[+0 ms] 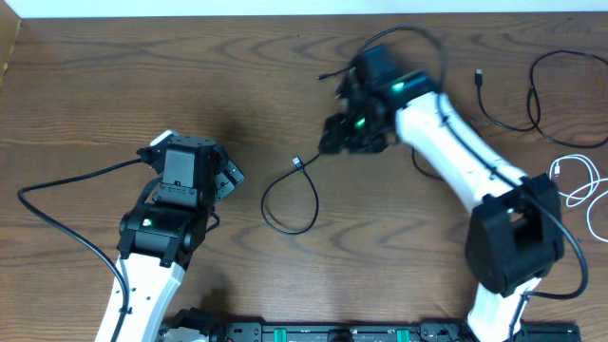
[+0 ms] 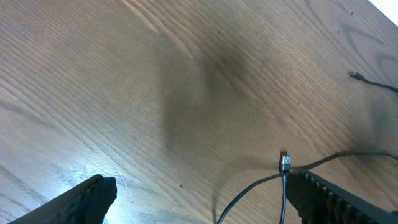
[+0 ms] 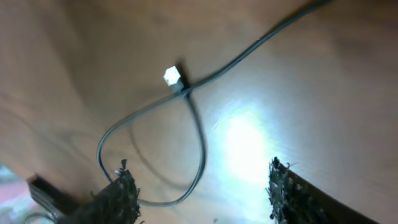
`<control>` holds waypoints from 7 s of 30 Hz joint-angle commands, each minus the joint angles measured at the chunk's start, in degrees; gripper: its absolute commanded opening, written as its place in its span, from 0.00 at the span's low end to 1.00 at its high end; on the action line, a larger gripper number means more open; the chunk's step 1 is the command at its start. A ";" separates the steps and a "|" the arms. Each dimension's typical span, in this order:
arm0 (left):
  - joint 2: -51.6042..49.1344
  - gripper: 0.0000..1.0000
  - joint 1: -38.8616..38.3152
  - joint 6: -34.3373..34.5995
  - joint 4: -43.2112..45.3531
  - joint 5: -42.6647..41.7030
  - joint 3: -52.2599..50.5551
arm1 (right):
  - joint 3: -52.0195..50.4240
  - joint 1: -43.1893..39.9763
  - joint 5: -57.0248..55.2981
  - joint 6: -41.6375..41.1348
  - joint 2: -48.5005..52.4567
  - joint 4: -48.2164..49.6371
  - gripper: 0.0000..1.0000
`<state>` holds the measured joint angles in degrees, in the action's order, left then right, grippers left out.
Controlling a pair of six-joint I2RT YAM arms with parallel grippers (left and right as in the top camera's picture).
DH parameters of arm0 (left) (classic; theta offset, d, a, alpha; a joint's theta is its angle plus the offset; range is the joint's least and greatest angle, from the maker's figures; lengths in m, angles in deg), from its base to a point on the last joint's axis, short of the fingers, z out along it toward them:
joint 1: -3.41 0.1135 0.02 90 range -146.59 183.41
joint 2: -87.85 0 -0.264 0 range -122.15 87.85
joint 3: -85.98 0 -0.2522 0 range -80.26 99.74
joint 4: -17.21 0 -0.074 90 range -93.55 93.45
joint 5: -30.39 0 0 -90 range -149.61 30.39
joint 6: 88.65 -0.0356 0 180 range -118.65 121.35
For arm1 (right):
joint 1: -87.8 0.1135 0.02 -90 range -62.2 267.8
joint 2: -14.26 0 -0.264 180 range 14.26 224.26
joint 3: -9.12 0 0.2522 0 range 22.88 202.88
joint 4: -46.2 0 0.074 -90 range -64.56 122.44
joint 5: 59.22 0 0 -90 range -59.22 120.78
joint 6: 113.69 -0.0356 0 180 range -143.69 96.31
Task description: Untangle cables
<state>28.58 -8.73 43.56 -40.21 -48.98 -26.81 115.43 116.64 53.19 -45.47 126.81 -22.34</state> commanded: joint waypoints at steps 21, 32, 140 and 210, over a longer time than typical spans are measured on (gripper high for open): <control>-0.20 0.94 0.24 0.31 -0.26 0.37 0.76 | -12.52 18.34 -9.64 -51.82 0.46 1.70 0.91; -0.20 0.94 0.24 0.33 -0.26 0.37 0.76 | -21.05 19.65 -2.99 -58.31 0.61 15.37 0.35; -0.20 0.94 0.24 0.31 -0.26 0.37 0.76 | -22.69 -28.13 -19.98 15.26 5.84 33.53 0.48; -0.20 0.94 0.24 0.33 -0.26 0.37 0.76 | -18.71 -42.18 -16.79 18.01 5.07 51.34 0.98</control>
<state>28.58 -8.73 43.56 -40.21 -48.98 -26.81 96.37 74.92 38.16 -26.76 132.25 28.60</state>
